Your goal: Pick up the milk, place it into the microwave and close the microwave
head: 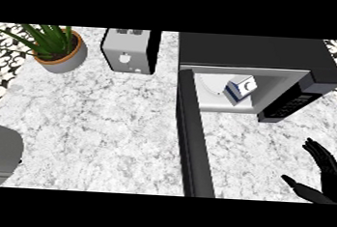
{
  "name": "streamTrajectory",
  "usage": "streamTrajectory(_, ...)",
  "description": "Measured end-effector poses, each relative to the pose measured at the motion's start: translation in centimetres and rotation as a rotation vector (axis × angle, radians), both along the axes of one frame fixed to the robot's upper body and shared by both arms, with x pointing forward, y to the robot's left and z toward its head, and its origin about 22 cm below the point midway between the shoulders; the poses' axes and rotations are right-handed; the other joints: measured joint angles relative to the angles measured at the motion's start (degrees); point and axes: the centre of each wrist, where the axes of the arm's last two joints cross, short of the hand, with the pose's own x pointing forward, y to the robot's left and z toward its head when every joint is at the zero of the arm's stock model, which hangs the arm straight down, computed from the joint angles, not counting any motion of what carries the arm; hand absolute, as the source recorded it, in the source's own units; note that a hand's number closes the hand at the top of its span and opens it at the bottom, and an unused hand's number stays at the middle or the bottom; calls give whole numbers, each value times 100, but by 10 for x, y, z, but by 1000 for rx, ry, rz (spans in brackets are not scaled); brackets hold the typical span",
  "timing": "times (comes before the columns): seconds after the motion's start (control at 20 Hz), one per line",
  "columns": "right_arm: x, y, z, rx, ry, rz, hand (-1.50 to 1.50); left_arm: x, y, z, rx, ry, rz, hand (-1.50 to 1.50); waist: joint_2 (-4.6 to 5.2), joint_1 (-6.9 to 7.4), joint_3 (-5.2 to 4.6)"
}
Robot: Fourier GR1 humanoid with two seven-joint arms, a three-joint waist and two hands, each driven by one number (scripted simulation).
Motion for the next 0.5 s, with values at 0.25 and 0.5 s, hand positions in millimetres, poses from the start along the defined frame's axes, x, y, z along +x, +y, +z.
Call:
streamTrajectory(0.25,-16,-31,14,15,-5,-56,-150,27,-26,0,31,-6,14,150,6,21,3)
streamTrajectory(0.5,-33,-50,21,13,10,-84,-150,60,-43,-2,83,-32,30,150,13,32,6)
